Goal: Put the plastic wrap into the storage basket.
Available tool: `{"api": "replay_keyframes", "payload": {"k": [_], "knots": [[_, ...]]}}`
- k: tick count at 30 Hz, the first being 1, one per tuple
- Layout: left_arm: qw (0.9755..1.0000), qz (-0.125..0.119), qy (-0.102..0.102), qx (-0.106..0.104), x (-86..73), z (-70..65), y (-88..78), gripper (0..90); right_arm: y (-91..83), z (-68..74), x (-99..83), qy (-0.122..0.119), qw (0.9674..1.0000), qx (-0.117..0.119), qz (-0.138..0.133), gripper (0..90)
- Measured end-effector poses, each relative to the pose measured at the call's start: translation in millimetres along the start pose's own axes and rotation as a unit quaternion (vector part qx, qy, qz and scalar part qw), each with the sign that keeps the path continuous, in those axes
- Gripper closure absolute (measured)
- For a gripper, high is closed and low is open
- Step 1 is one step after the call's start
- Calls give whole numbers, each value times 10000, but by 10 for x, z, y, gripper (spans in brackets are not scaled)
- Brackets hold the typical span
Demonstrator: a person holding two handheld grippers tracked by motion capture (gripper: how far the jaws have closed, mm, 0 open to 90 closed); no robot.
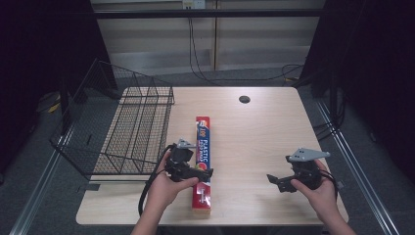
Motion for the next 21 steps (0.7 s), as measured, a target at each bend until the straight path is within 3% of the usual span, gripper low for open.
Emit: {"api": "replay_keyframes", "payload": {"k": [4,11,14,18,21], "knots": [[9999,-74,-108,11,0,9,27,2,-19,0,3,-7,10000,-26,-26,19],[9999,96,-75,7,27,5,113,3,-44,-6,4,-27,9999,-58,-99,21],[9998,62,-172,75,69,24,164,8,-51,-6,4,-7,9999,-86,-105,22],[9995,222,-94,224,122,31,242,15,-56,-9,3,2,9999,-79,-135,22],[9990,264,-223,270,173,55,281,29,-47,-10,-1,-12,9999,-66,-110,21]]}}
Point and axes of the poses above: each handheld gripper's, and its own axes: y roughly forward along the jaws, x roughly out of its top, z roughly to its left, the point moved 2 cm from there along y, roughly forward along the jaws, and after that the axes turned 5 degrees about -z, right-handed, at the moved point
